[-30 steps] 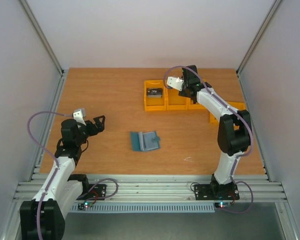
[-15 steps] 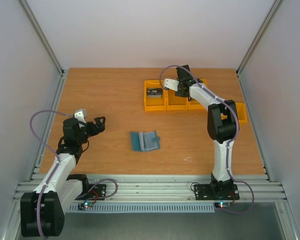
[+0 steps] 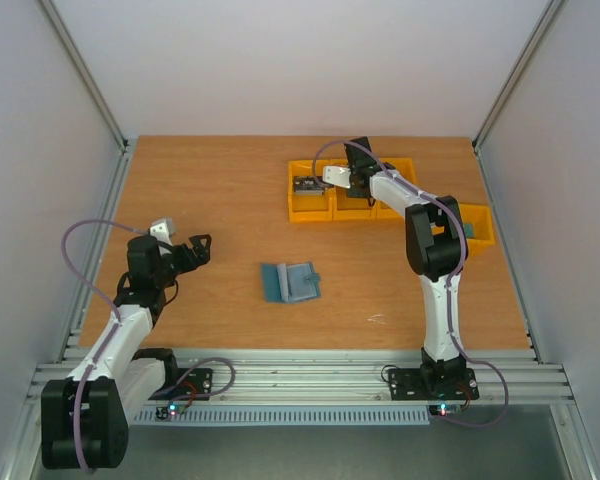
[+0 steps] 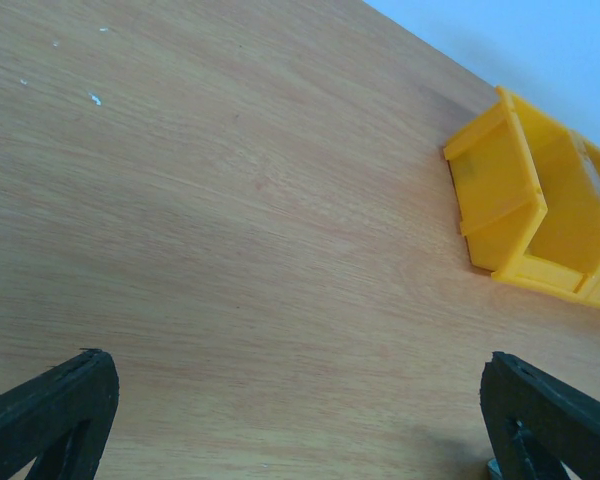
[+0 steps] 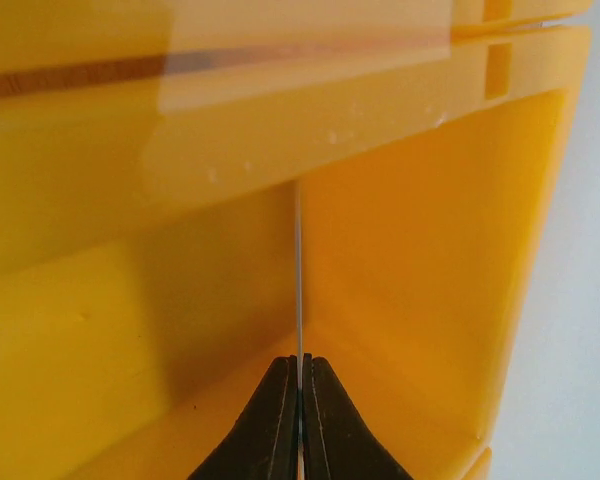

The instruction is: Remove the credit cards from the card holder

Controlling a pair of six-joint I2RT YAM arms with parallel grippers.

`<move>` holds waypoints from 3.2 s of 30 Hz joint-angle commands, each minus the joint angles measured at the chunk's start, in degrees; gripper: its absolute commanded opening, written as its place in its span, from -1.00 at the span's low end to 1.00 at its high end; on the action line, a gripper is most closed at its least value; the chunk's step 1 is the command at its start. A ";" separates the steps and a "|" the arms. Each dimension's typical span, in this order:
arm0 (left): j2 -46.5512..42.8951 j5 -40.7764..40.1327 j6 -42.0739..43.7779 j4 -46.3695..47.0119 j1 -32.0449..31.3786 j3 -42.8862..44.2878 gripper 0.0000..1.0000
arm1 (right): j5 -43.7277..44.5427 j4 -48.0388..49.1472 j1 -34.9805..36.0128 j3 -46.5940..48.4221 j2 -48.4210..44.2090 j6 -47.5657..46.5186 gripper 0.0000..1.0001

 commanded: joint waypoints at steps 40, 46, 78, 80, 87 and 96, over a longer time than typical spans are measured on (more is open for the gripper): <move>-5.83 8.08 -0.49 0.33 -1.25 2.67 0.99 | -7.09 -16.16 9.25 6.39 -26.21 61.26 0.10; -4.79 12.98 0.29 1.96 -11.80 1.76 0.99 | -11.48 -20.91 17.74 -5.05 -32.14 76.90 0.06; 23.25 0.16 -10.19 13.81 -34.41 -0.42 0.99 | -22.65 -14.11 29.25 -34.69 -22.79 111.51 -0.42; 24.10 0.42 -9.64 15.03 -34.81 -0.60 0.99 | -22.80 -13.39 29.79 -34.44 -22.51 111.22 -0.45; 26.03 -0.04 -9.09 15.82 -34.84 -0.83 0.94 | -28.14 -6.02 30.48 -34.90 -22.43 112.40 -0.52; 26.80 -3.37 -9.76 15.77 -34.86 -2.08 0.13 | -35.64 3.70 30.45 -35.05 -22.02 112.93 -0.52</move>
